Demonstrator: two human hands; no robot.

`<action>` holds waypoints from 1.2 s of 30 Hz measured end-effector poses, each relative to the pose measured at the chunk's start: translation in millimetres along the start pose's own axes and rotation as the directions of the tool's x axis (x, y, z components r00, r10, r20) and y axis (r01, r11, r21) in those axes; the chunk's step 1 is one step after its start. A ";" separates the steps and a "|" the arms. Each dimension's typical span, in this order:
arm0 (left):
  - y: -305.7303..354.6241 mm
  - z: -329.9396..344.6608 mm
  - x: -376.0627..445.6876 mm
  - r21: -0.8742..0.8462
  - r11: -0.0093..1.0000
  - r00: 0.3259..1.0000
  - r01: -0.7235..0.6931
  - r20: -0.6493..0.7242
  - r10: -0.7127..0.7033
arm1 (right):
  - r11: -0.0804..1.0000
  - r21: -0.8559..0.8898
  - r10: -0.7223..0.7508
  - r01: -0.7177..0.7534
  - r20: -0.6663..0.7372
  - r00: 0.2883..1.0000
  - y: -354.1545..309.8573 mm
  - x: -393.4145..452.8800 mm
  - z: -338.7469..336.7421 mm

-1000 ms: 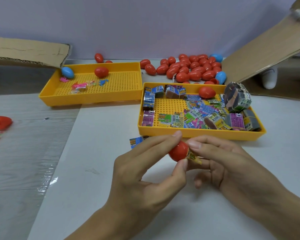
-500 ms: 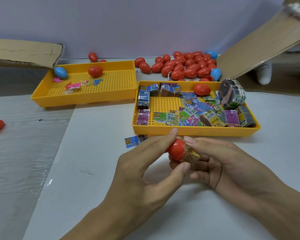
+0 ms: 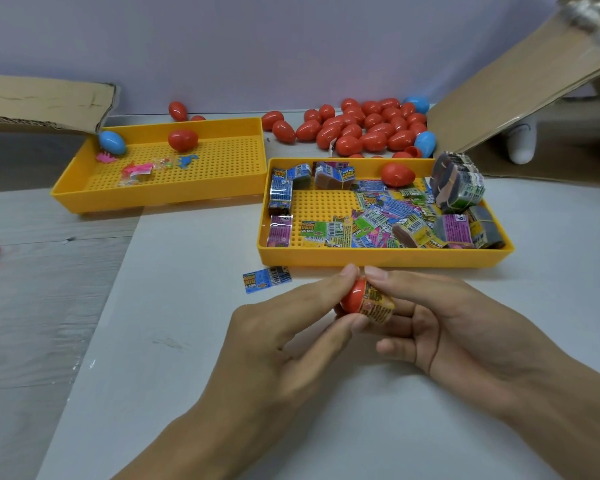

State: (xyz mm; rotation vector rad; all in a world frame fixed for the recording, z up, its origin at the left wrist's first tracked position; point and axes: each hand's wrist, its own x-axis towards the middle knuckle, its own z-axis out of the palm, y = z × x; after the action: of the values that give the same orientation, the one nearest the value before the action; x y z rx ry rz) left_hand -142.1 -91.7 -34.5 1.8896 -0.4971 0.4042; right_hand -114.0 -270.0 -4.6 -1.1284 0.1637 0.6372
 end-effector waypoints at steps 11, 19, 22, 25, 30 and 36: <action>-0.5 -1.8 0.7 -0.069 0.997 0.999 0.044 0.012 -0.043 | 0.999 -0.047 -0.023 0.023 0.007 1.000 0.0 -1.4 2.7; -7.7 -3.8 1.8 -0.293 0.945 0.986 0.147 -0.028 -0.162 | 0.951 -0.245 -0.188 0.187 0.021 0.982 -6.1 -4.2 3.2; -8.5 -5.9 4.1 -0.362 0.923 0.988 0.129 -0.033 -0.151 | 0.843 -0.390 -0.389 0.370 0.035 0.921 -5.2 -5.8 0.1; -7.8 -6.4 5.8 -0.391 0.914 0.992 0.107 -0.015 -0.122 | 0.659 -0.542 -0.571 0.521 0.088 0.816 -0.3 -7.1 -1.1; -8.2 -4.9 3.9 -0.380 0.922 0.996 0.078 -0.018 -0.091 | 0.430 -0.673 -0.678 0.602 0.199 0.707 5.0 -6.3 -3.1; -4.1 -7.1 5.9 -0.412 0.902 0.985 0.131 -0.046 -0.165 | 0.302 -0.641 -0.681 0.706 0.373 0.630 -1.9 -6.5 -8.3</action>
State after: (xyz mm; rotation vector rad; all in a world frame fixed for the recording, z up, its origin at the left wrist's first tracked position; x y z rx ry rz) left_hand -135.3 -84.6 -32.4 1.4866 -0.3481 0.2500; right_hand -116.6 -280.4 -3.9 -1.8261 -0.6994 -0.1497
